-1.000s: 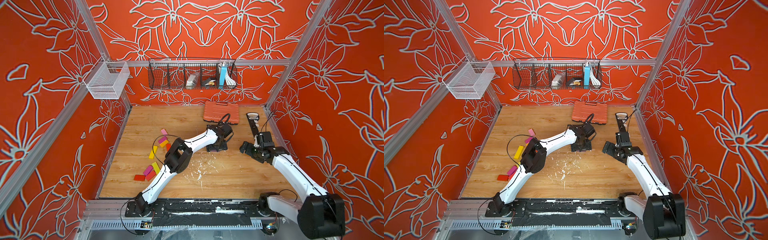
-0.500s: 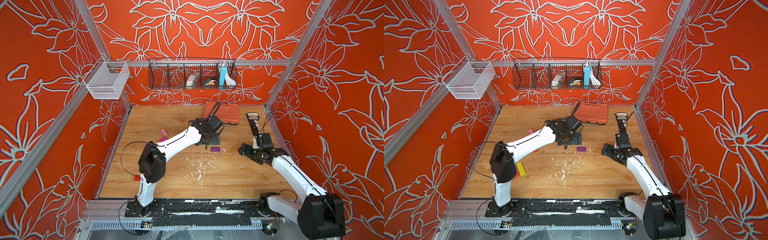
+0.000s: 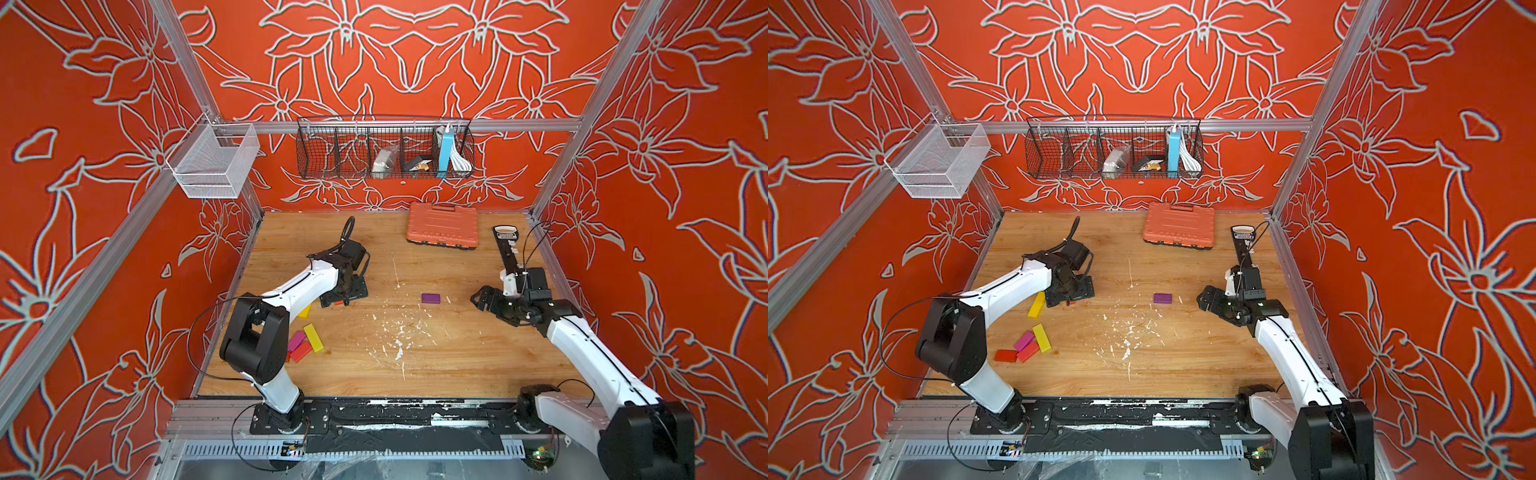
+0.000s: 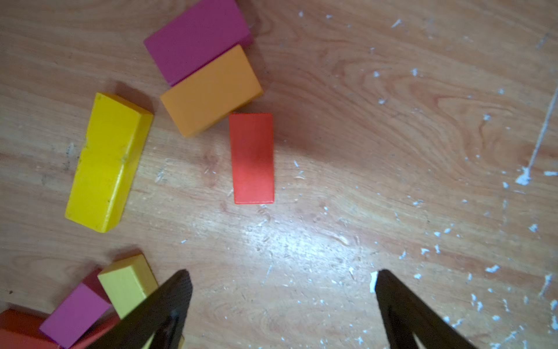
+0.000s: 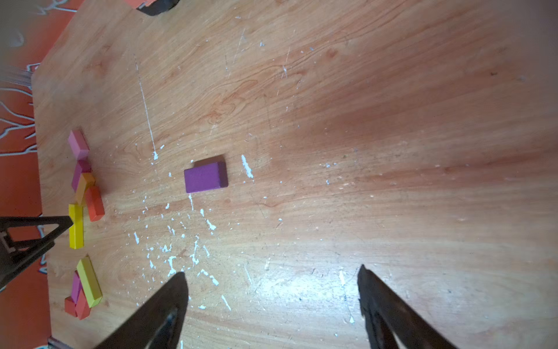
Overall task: Assemble the letter c with building blocks
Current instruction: Pick up the building block from the center of the board.
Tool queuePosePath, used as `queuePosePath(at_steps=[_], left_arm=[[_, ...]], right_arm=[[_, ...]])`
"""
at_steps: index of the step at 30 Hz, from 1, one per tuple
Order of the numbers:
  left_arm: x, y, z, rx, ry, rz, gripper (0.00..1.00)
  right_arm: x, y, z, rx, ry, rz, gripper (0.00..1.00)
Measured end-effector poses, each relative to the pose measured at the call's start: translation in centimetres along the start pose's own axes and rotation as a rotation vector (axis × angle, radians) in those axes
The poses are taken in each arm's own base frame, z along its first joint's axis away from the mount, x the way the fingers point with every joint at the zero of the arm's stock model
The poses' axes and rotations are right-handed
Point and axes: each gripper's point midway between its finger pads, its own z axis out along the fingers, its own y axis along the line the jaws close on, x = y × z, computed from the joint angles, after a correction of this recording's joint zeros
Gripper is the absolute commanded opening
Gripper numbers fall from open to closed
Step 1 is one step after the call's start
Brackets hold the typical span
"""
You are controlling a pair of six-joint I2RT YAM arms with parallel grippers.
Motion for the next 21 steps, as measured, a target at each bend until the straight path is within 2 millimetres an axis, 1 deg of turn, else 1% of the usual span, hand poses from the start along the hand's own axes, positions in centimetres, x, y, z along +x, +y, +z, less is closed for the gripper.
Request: queuePosePath(at_steps=[2,6,9,11,17,21], left_arm=[[-0.5,0.6,0.3,0.002,0.001,-0.018,0.92],[-1.3,1.2,1.3,0.008,0.013,-0.042,0.87],[-1.6,1.3,2.5,-0.002,0.035,-0.049,0.85],[-1.7,1.3,3.2,-0.005,0.051,-0.049,0.84],[-2.7,0.7,4.0,0.008,0.062,-0.056,0.79],[-3.2,0.8,4.7,0.014,0.066,-0.069,0.76]], right_arm=[[0.2,0.4,0.0,-0.012,0.006,-0.011,0.9],[0.7,1.0,0.1,-0.024,0.021,-0.032,0.9],[1.1,1.2,0.4,-0.025,0.039,-0.042,0.93],[1.4,1.2,0.8,-0.018,0.056,-0.046,0.98],[1.8,0.6,1.5,0.012,0.079,-0.049,0.98],[1.8,0.4,1.7,0.026,0.085,-0.052,0.98]])
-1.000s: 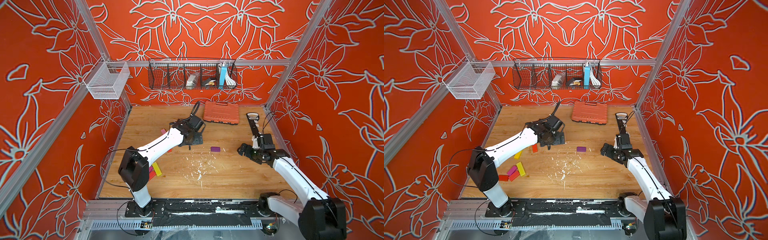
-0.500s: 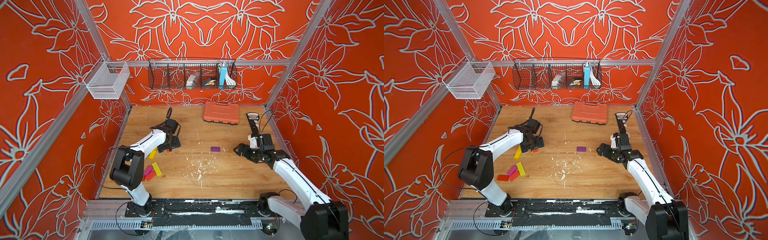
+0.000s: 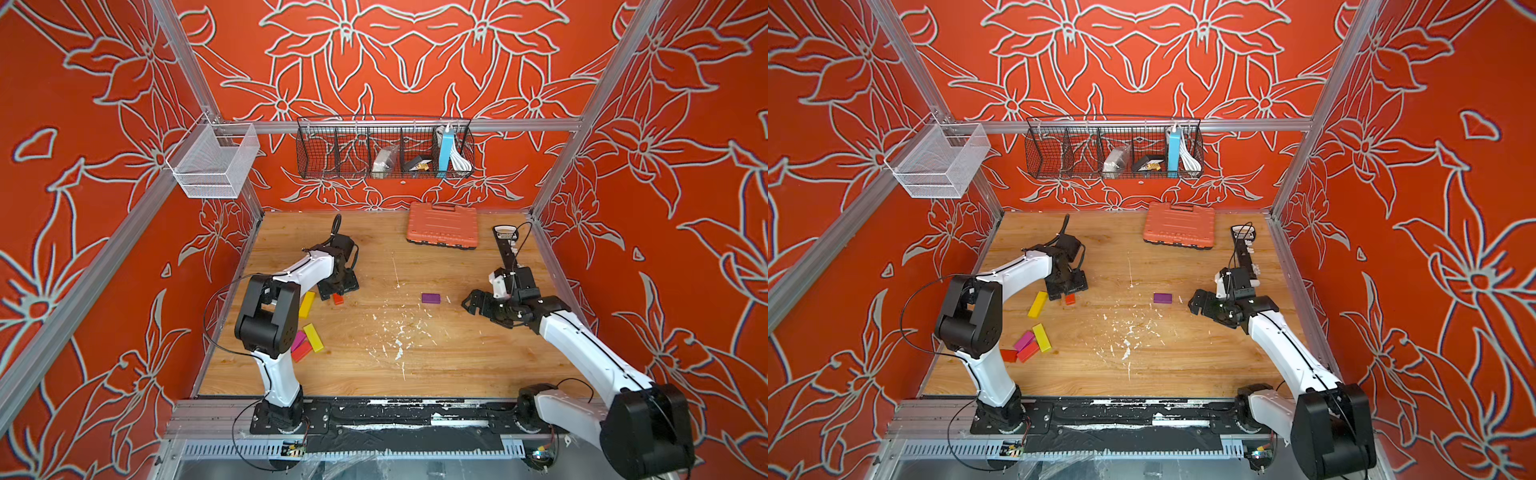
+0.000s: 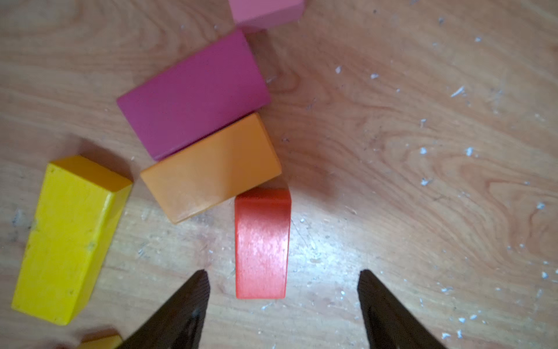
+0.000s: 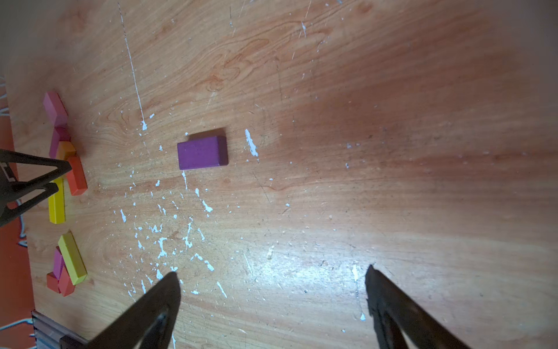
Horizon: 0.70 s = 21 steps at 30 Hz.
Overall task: Assemble the letter c with building blocks
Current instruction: Pick up the building block from the center of the board.
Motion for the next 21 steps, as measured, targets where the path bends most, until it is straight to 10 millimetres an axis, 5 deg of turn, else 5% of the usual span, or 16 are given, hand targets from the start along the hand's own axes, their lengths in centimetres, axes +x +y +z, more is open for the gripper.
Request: queuePosePath(at_steps=[10,21], left_arm=[[0.0,0.5,1.2,-0.003,0.031,-0.007,0.68],[0.3,0.5,2.0,-0.011,0.048,0.014,0.48]], right_arm=[[-0.6,-1.7,-0.2,0.115,-0.009,0.006,0.98],[-1.4,-3.5,-1.2,0.223,-0.07,0.035,0.98]])
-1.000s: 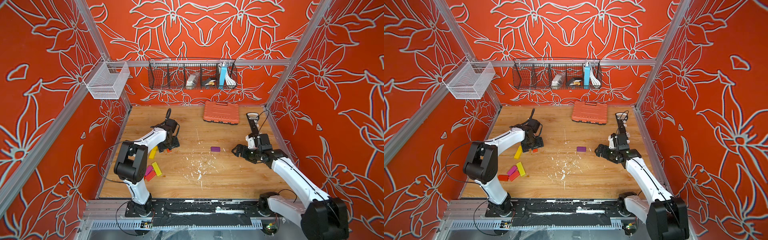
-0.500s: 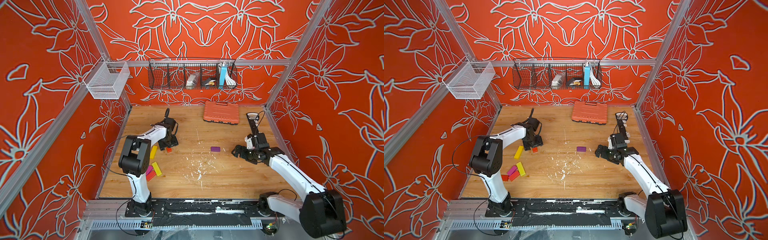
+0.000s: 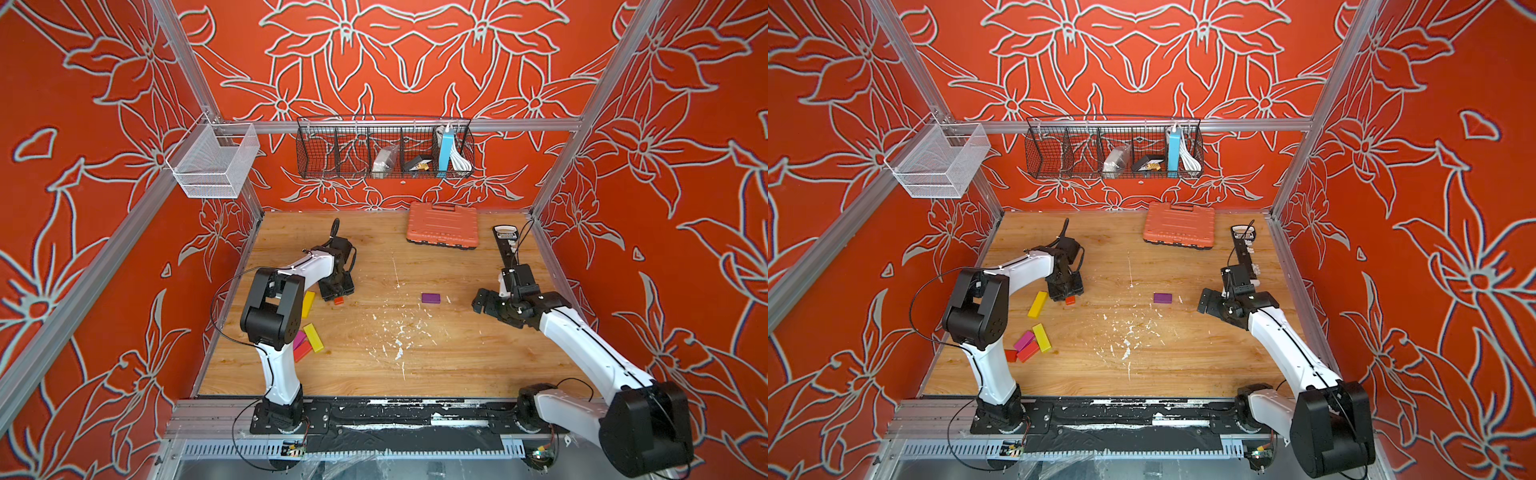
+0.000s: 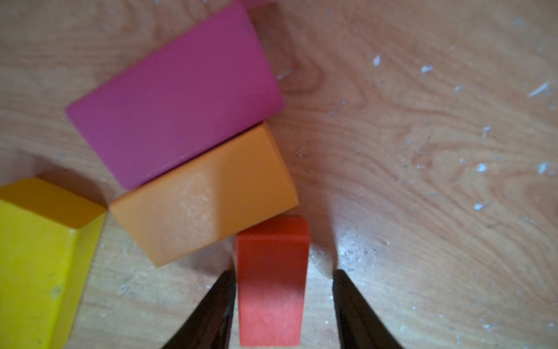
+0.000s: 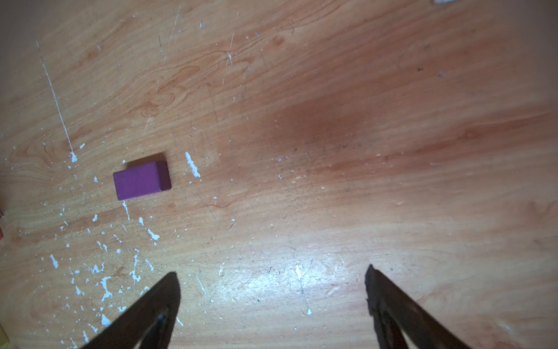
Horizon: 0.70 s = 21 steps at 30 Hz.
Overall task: Assemble the letter c with building blocks
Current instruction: Pick up the building block from the center of the board.
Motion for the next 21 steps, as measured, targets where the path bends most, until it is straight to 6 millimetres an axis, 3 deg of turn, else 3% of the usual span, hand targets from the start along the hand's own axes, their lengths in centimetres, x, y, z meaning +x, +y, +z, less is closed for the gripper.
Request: queuePosePath(at_steps=[7,13,21], left_arm=[[0.1,0.1,0.0,-0.002,0.002,0.033,0.38],[0.5,-0.4,-0.4,0.003,-0.002,0.079,0.36],[2.7,-4.2,-2.7,0.03,-0.047,0.257,0.36]], right_arm=[[-0.4,-0.8,-0.3,0.044,-0.03,0.001,0.98],[-0.6,-0.1,-0.9,0.0,-0.05,-0.008,0.98],[-0.3,0.4,-0.8,-0.032,-0.037,-0.009,0.98]])
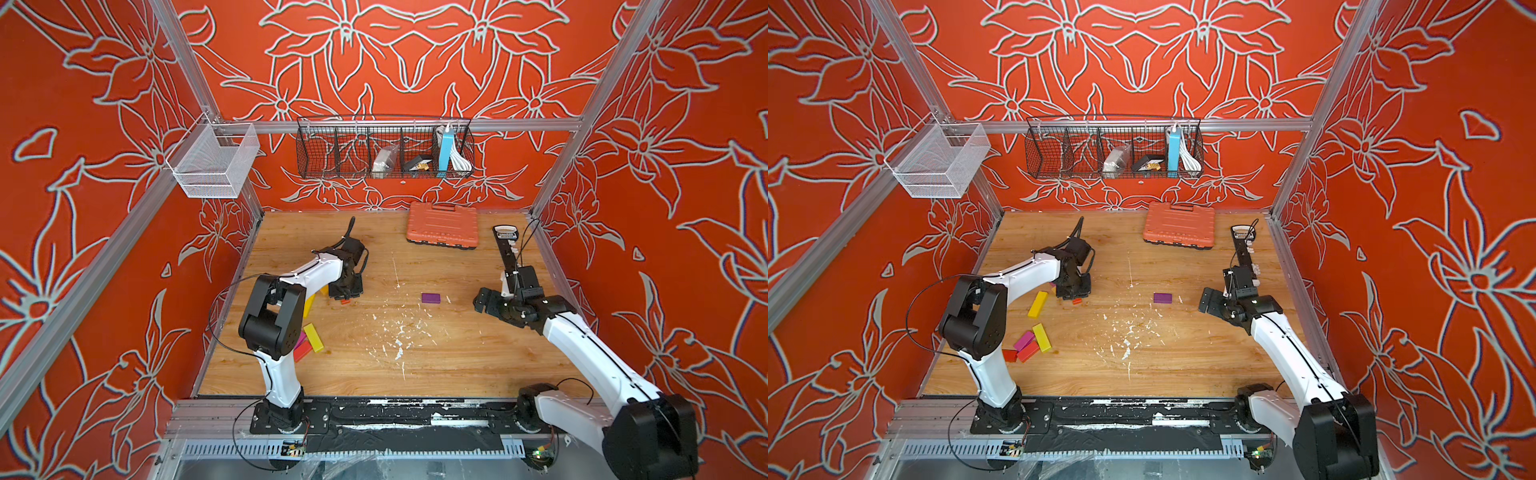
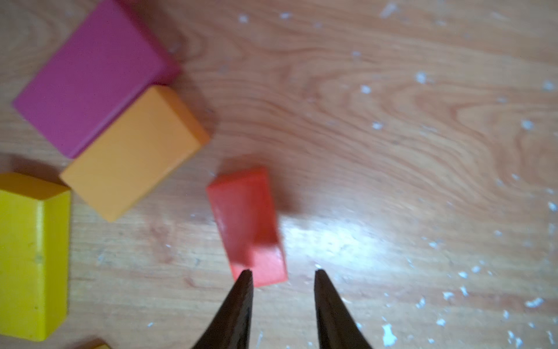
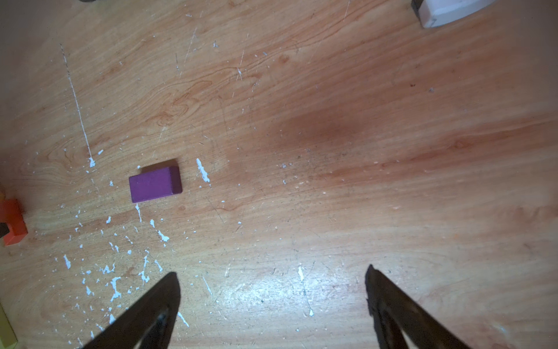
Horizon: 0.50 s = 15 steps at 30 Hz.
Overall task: Assemble the letter c with building blocks
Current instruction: Pick up the building block from the center of the board.
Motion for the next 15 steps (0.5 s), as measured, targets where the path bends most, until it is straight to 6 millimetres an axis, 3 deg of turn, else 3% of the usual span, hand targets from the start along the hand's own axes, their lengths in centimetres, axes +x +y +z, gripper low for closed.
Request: queuePosePath(at_steps=[5,7,11,15], left_arm=[[0.2,-4.2,-1.7,0.029,-0.044,0.13,0.41],[-0.1,-4.8,-2.1,0.034,-0.062,0.139,0.46],[-0.6,-3.3,-1.9,-0.002,-0.063,0.082,0.57],[-1.2,0.2,-0.8,-0.022,-0.035,-0.052,0.6]], right_arm=[[0.1,0.2,0.1,-0.013,0.005,0.0,0.98],[0.2,0.3,0.1,-0.018,0.008,0.0,0.98],[0.2,0.4,0.0,-0.024,0.007,-0.002,0.98],[0.1,0.6,0.0,-0.036,0.003,-0.009,0.98]])
